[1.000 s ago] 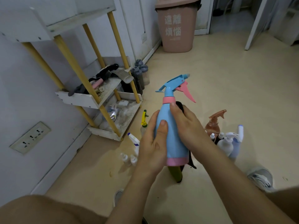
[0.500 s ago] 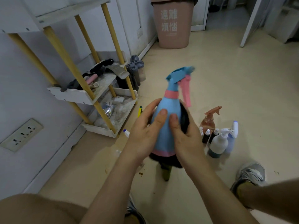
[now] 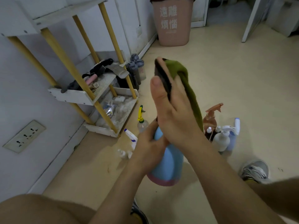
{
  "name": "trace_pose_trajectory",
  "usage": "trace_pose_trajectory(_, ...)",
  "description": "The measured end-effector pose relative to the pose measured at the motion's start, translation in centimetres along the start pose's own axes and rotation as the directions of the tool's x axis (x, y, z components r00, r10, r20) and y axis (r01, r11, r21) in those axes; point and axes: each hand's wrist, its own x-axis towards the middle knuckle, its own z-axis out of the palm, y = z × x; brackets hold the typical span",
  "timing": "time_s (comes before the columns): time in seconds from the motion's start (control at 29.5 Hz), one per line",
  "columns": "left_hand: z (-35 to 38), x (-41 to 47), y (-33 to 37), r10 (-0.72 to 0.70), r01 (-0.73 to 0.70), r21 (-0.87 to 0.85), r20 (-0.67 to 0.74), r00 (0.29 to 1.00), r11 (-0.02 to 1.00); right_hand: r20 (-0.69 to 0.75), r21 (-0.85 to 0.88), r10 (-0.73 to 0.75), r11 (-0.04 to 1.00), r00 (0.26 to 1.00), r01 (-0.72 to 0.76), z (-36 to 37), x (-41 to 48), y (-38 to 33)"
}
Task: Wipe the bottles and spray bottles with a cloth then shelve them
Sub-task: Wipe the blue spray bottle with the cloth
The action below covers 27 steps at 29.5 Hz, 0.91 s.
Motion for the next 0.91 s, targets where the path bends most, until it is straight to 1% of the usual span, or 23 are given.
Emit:
trace_pose_trajectory(0.03, 0.1, -0.2, 0.1, 0.026, -0.026, 0.001, 0.016, 1.0, 1.0, -0.052, -0.018, -0.045, 0.999, 0.998, 0.045, 0.2, 0.3, 0.2)
trace_pose_trajectory(0.07, 0.0, -0.3, 0.2, 0.036, -0.036, 0.007, 0.035, 0.999, 0.999, -0.103, 0.015, -0.072, 0.997, 0.992, 0.074, 0.2, 0.5, 0.5)
trace_pose_trajectory(0.14, -0.1, -0.3, 0.7, 0.038, -0.039, 0.008, 0.085, 0.996, 0.999, -0.158, 0.102, -0.082, 0.99, 0.984, 0.099, -0.3, 0.7, 1.2)
trace_pose_trajectory(0.2, -0.2, -0.5, 1.0, -0.001, 0.011, -0.062, 0.158, 0.987, 0.998, -0.208, 0.144, -0.051, 0.986, 0.977, 0.082, -0.8, 1.1, 1.3)
trace_pose_trajectory(0.27, 0.0, -0.7, 0.7, -0.045, 0.073, -0.118, 0.223, 0.974, 0.99, -0.188, 0.154, 0.018, 0.988, 0.982, 0.011, -1.2, 1.6, 1.4)
trace_pose_trajectory(0.34, 0.1, -0.9, 0.9, -0.092, 0.13, -0.13, 0.265, 0.96, 0.983, -0.138, 0.112, 0.082, 0.991, 0.987, -0.067, -1.5, 2.2, 1.9)
trace_pose_trajectory(0.41, -0.3, -0.9, 0.9, -0.174, 0.228, -0.15, 0.306, 0.936, 0.962, -0.119, 0.092, 0.199, 0.978, 0.973, -0.189, -2.0, 2.9, 2.3)
trace_pose_trajectory(0.44, -0.7, -0.7, 0.8, -0.219, 0.287, -0.168, 0.335, 0.916, 0.943, -0.116, 0.131, 0.296, 0.951, 0.948, -0.281, -2.2, 3.1, 2.7)
trace_pose_trajectory(0.47, -1.3, -0.7, 0.5, -0.255, 0.346, -0.187, 0.385, 0.887, 0.92, -0.101, 0.226, 0.414, 0.895, 0.905, -0.384, -2.6, 3.3, 3.5)
trace_pose_trajectory(0.51, -1.9, -0.6, 0.2, -0.279, 0.395, -0.207, 0.433, 0.857, 0.895, -0.043, 0.376, 0.536, 0.79, 0.843, -0.484, -3.2, 3.4, 4.1)
trace_pose_trajectory(0.54, -2.5, -0.6, 0.2, -0.286, 0.433, -0.231, 0.478, 0.83, 0.871, 0.051, 0.539, 0.61, 0.65, 0.791, -0.536, -3.7, 3.3, 4.4)
trace_pose_trajectory(0.58, -2.9, -0.6, 0.1, -0.297, 0.476, -0.263, 0.512, 0.806, 0.839, 0.15, 0.634, 0.607, 0.547, 0.781, -0.547, -4.2, 2.9, 4.3)
trace_pose_trajectory(0.61, -3.3, -0.5, -0.1, -0.329, 0.52, -0.27, 0.526, 0.785, 0.81, 0.204, 0.644, 0.572, 0.533, 0.795, -0.549, -4.6, 2.1, 4.0)
trace_pose_trajectory(0.64, -3.2, 0.1, -0.1, -0.386, 0.54, -0.224, 0.487, 0.783, 0.811, 0.202, 0.532, 0.514, 0.657, 0.833, -0.534, -4.6, 1.5, 3.9)
trace_pose_trajectory(0.68, -3.4, -0.5, 0.0, -0.389, 0.519, -0.193, 0.464, 0.796, 0.833, 0.203, 0.329, 0.419, 0.822, 0.885, -0.465, -4.2, 0.9, 3.2)
trace_pose_trajectory(0.71, -3.9, -1.3, -0.3, -0.338, 0.482, -0.194, 0.498, 0.799, 0.854, 0.141, 0.141, 0.326, 0.928, 0.935, -0.345, -3.5, 0.4, 2.7)
trace_pose_trajectory(0.75, -4.0, -1.8, -0.7, -0.315, 0.473, -0.196, 0.525, 0.79, 0.859, 0.05, 0.02, 0.246, 0.969, 0.968, -0.248, -2.8, 0.2, 2.6)
trace_pose_trajectory(0.78, -3.9, -2.0, -0.8, -0.318, 0.469, -0.149, 0.557, 0.767, 0.871, -0.027, 0.004, 0.244, 0.97, 0.969, -0.244, -2.5, 0.3, 2.7)
trace_pose_trajectory(0.81, -3.6, -1.8, -0.2, -0.343, 0.462, -0.091, 0.547, 0.763, 0.882, -0.078, 0.075, 0.329, 0.943, 0.941, -0.323, -2.4, 0.6, 3.4)
trace_pose_trajectory(0.85, -3.2, -1.4, 0.4, -0.372, 0.482, -0.062, 0.554, 0.745, 0.874, -0.069, 0.169, 0.454, 0.883, 0.888, -0.438, -2.8, 0.8, 4.2)
trace_pose_trajectory(0.88, -2.9, -0.9, 0.6, -0.406, 0.514, -0.055, 0.544, 0.734, 0.856, -0.003, 0.294, 0.594, 0.769, 0.804, -0.567, -3.2, 1.0, 5.2)
trace_pose_trajectory(0.91, -3.3, -1.0, 0.6, -0.394, 0.527, -0.081, 0.57, 0.721, 0.846, 0.126, 0.429, 0.697, 0.604, 0.706, -0.672, -3.7, 0.8, 6.0)
